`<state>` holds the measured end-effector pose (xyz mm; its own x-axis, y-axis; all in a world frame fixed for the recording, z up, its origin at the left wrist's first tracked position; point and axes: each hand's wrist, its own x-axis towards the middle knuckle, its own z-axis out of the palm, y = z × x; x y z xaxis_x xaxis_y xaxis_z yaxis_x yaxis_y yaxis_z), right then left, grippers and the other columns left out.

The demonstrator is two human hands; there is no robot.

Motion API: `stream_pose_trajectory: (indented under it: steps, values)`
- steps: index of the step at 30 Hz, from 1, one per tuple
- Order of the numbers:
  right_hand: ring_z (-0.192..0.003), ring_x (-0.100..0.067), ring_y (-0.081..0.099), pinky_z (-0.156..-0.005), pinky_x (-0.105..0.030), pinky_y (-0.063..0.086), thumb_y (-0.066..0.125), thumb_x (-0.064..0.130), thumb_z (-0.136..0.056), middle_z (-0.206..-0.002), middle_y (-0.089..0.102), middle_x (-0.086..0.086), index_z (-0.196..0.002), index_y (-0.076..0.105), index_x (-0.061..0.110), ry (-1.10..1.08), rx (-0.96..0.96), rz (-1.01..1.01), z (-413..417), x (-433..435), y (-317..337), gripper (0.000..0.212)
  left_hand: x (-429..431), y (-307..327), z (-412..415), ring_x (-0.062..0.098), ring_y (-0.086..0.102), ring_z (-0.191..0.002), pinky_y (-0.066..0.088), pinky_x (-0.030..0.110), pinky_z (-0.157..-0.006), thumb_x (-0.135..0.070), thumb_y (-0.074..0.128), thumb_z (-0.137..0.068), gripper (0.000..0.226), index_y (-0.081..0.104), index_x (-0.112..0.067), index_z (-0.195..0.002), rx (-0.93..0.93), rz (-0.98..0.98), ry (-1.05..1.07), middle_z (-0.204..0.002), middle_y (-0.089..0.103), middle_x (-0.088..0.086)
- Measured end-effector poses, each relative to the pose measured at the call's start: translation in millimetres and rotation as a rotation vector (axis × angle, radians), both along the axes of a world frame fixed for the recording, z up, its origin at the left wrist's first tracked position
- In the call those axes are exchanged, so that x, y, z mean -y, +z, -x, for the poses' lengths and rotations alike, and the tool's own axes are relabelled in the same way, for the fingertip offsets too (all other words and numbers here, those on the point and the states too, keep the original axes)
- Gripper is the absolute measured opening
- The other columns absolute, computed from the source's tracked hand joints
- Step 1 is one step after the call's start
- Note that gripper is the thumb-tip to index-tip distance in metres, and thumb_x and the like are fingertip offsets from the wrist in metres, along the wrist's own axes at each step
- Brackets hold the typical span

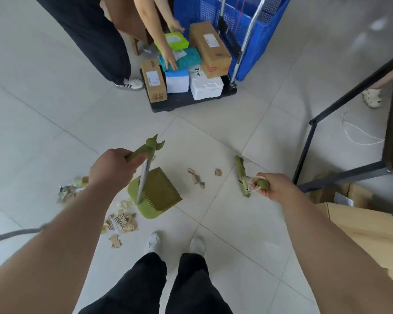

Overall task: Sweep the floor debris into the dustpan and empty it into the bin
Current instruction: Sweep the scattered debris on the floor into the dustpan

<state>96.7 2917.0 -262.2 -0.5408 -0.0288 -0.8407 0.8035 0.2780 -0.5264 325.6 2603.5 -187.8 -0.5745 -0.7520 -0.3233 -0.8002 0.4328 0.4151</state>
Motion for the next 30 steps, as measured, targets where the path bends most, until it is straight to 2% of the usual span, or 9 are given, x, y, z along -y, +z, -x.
stream_pose_trajectory:
  steps: [1,4,7,10,12,14,19,24,30]
  values:
    - [-0.033,-0.021,0.057,-0.037,-0.020,0.046,0.058,-0.007,-0.086,-0.045,0.059,-0.018,-0.049,0.062,-0.005,0.029,-0.006,0.000,3.6,6.9,-3.0,0.037,-2.4,0.5,-3.5,0.020,0.056,-0.052,0.035,0.024,-0.049,-0.060,0.053,-0.089,0.049,0.062,-0.020,-0.061,-0.005,0.002,0.028,-0.056,0.061,-0.001]
    - [-0.038,-0.021,0.061,-0.039,-0.023,0.049,0.061,-0.007,-0.083,-0.060,0.063,-0.021,-0.070,0.060,-0.004,0.133,-0.011,-0.004,3.1,35.8,-4.4,0.014,-10.8,2.6,-15.9,0.021,0.055,-0.049,0.036,0.024,-0.047,-0.059,0.053,-0.090,0.050,0.063,-0.018,-0.062,-0.005,0.007,0.122,-0.054,0.060,0.001]
    - [-0.067,-0.028,0.070,-0.051,-0.029,0.057,0.060,-0.007,-0.084,-0.086,0.064,-0.027,-0.083,0.058,-0.008,0.213,0.066,0.078,-5.7,67.1,0.0,0.003,-20.4,3.5,-33.2,0.020,0.053,-0.047,0.036,0.024,-0.048,-0.057,0.054,-0.090,0.050,0.062,-0.016,-0.062,0.007,0.002,0.229,-0.050,0.056,0.000]
    - [-0.073,-0.031,0.064,-0.042,-0.026,0.053,0.059,-0.009,-0.081,-0.089,0.062,-0.025,-0.097,0.059,-0.008,0.365,0.081,0.072,-18.4,93.0,6.7,0.016,-28.9,5.3,-54.2,0.022,0.053,-0.048,0.037,0.025,-0.050,-0.053,0.056,-0.089,0.047,0.063,-0.015,-0.063,-0.004,-0.017,0.350,-0.050,0.055,0.000]
    - [-0.067,-0.028,0.062,-0.039,-0.025,0.051,0.058,-0.009,-0.083,-0.076,0.063,-0.021,-0.091,0.059,-0.007,0.401,0.100,0.108,-31.5,109.9,11.7,0.008,-34.7,6.5,-69.1,0.023,0.055,-0.052,0.039,0.028,-0.054,-0.054,0.056,-0.089,0.047,0.065,-0.014,-0.065,-0.023,-0.021,0.422,-0.053,0.057,-0.001]
    - [-0.062,-0.026,0.059,-0.040,-0.025,0.053,0.059,-0.006,-0.085,-0.075,0.059,-0.019,-0.084,0.058,-0.006,0.449,0.119,0.125,-47.9,126.2,14.0,0.002,-39.2,8.4,-85.4,0.023,0.056,-0.056,0.040,0.029,-0.055,-0.053,0.057,-0.089,0.046,0.066,-0.013,-0.068,-0.048,-0.016,0.489,-0.058,0.060,-0.002]
    - [-0.057,-0.026,0.057,-0.042,-0.022,0.052,0.061,-0.005,-0.085,-0.069,0.056,-0.017,-0.074,0.061,-0.002,0.581,0.181,0.162,-91.7,164.2,16.9,0.012,-45.3,11.3,-117.6,0.018,0.052,-0.046,0.035,0.025,-0.050,-0.052,0.057,-0.090,0.046,0.064,-0.014,-0.064,-0.056,-0.020,0.624,-0.049,0.054,-0.005]
    - [-0.037,-0.021,0.058,-0.040,-0.021,0.051,0.054,-0.008,-0.087,-0.058,0.060,-0.018,-0.069,0.058,-0.006,0.630,0.208,0.232,-114.0,194.4,26.3,0.019,-45.1,8.1,-148.2,0.018,0.053,-0.047,0.037,0.026,-0.051,-0.055,0.058,-0.088,0.048,0.066,-0.014,-0.066,-0.051,-0.034,0.714,-0.054,0.059,-0.002]
    - [-0.057,-0.027,0.053,-0.043,-0.022,0.053,0.050,-0.007,-0.088,-0.071,0.053,-0.019,-0.066,0.053,-0.004,0.559,0.139,0.234,-83.0,212.5,41.7,0.023,-28.2,3.7,-175.1,0.015,0.053,-0.047,0.034,0.024,-0.049,-0.055,0.058,-0.088,0.046,0.064,-0.017,-0.062,-0.060,-0.046,0.773,-0.053,0.059,-0.005]
